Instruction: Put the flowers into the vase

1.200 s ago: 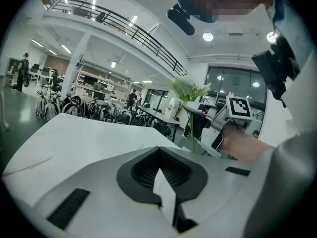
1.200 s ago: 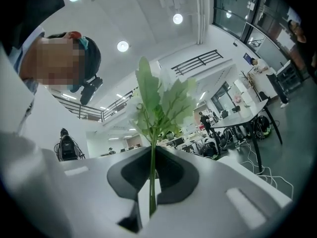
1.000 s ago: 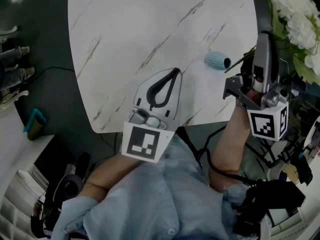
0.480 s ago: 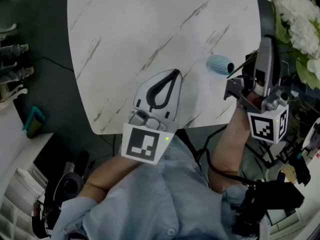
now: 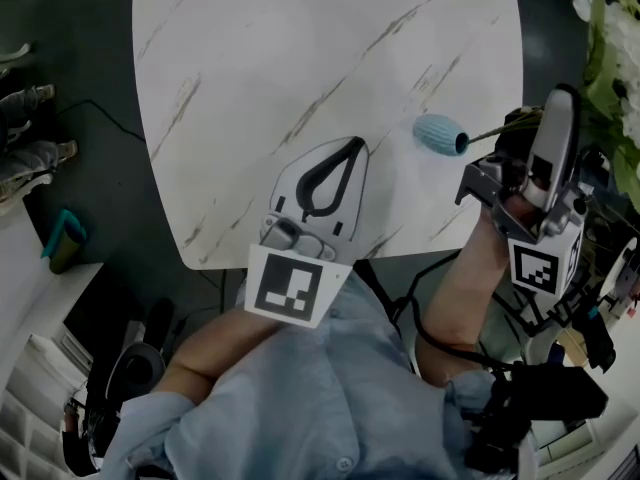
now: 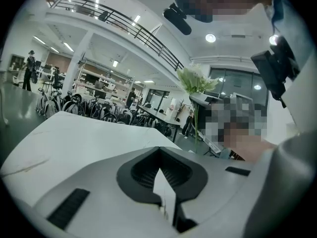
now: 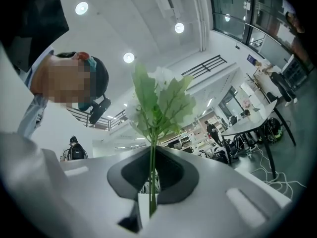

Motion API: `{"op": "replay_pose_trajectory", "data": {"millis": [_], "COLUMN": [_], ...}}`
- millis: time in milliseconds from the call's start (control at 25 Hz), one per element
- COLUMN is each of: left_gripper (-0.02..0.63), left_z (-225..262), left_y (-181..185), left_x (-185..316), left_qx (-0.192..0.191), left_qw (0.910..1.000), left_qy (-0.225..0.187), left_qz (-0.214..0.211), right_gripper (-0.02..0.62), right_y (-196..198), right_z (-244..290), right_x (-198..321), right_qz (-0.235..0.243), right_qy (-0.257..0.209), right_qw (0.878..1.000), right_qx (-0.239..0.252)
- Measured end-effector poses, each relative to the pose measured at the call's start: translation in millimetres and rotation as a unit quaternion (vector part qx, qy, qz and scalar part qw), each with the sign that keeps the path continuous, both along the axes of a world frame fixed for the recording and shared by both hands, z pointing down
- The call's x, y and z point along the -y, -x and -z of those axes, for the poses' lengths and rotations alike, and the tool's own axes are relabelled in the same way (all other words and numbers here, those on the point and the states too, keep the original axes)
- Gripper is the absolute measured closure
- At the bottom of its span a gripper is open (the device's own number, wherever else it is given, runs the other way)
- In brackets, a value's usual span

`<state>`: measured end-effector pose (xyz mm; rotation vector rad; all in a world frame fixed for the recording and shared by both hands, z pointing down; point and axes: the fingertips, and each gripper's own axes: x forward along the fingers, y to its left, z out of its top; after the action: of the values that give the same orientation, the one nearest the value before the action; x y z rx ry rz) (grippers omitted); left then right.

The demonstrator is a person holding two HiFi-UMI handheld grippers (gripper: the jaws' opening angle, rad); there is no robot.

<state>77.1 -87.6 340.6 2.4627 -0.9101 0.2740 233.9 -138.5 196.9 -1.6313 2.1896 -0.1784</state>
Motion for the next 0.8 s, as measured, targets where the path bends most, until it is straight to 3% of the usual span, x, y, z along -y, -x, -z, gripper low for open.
{"op": "replay_pose_trajectory", "data": {"millis": [800], "left_gripper": [0.601], "left_z": [-12.6], "left_y": [-9.1], "left_x": [-4.0], "left_qx": [0.003], "left_qw": [0.9997], "left_qy": [0.020], "left_qz": [-0.015], "right_gripper": [0.586], "right_y": [-6.0], "right_z": [-42.3], "right_x": [-13.6], "right_qz": [-0.002], "right_qy": [0.029], "right_qw": [1.000], "right_qx": [0.000]}}
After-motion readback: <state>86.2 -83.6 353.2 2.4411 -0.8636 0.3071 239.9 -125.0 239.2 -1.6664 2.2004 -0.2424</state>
